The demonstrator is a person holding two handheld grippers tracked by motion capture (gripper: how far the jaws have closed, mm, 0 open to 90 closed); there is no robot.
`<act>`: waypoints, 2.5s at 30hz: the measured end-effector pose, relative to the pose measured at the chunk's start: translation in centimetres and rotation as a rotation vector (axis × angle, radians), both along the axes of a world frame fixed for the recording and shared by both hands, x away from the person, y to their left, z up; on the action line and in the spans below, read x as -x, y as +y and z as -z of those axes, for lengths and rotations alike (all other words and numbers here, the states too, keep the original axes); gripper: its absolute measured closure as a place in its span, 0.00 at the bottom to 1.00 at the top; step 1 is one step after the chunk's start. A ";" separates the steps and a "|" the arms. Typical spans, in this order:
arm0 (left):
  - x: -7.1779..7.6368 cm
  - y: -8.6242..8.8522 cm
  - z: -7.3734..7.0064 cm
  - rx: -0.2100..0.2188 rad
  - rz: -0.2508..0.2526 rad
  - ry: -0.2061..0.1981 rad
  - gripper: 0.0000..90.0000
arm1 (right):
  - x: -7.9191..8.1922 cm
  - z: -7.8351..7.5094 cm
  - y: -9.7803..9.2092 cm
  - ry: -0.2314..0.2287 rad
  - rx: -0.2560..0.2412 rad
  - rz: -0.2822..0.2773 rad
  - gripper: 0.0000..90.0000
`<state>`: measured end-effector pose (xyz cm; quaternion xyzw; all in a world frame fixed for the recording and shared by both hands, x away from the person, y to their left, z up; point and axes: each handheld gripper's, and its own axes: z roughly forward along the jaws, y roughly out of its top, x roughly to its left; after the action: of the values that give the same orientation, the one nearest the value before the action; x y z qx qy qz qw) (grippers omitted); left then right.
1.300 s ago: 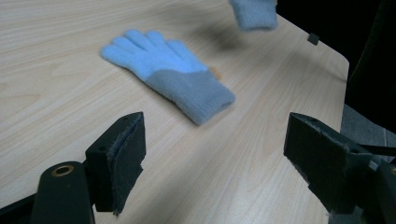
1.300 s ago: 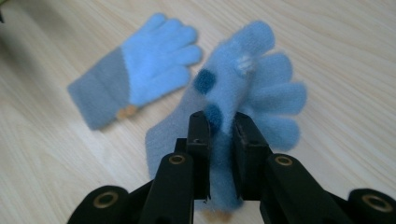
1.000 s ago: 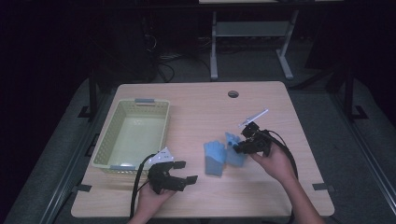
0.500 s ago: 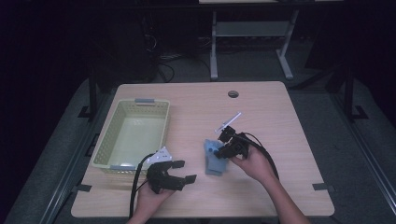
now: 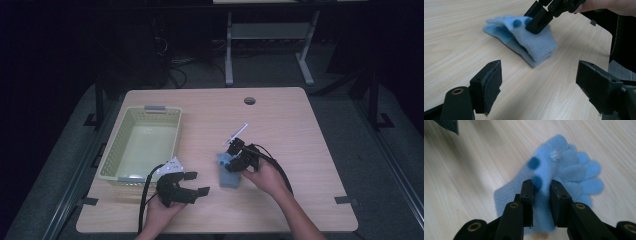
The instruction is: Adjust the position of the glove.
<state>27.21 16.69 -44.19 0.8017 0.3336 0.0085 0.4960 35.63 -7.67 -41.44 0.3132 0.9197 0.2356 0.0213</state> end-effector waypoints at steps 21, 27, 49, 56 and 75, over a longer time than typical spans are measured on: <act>0.2 -0.2 0.0 -0.006 -0.004 0.009 0.26 | 0.5 -0.1 -0.2 -0.031 -0.063 0.028 0.79; 0.3 -0.4 -0.1 0.002 -0.006 0.021 0.28 | 0.3 1.2 0.4 0.004 -0.039 0.025 0.81; -0.9 -2.4 0.7 -0.024 0.028 0.199 0.30 | 1.7 1.7 -4.3 0.050 -0.245 0.210 0.43; -2.4 -3.2 0.8 0.016 -0.049 0.277 0.31 | 2.7 2.9 -6.3 0.104 -0.359 0.300 0.42; -5.9 -4.8 2.4 0.014 -0.152 0.422 0.51 | 3.0 4.8 -6.1 0.196 -0.430 0.383 0.52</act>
<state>33.10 11.92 -46.62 0.7548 0.4894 -0.1246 0.4187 32.67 -13.80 -46.23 0.4996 0.7706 0.3852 -0.0906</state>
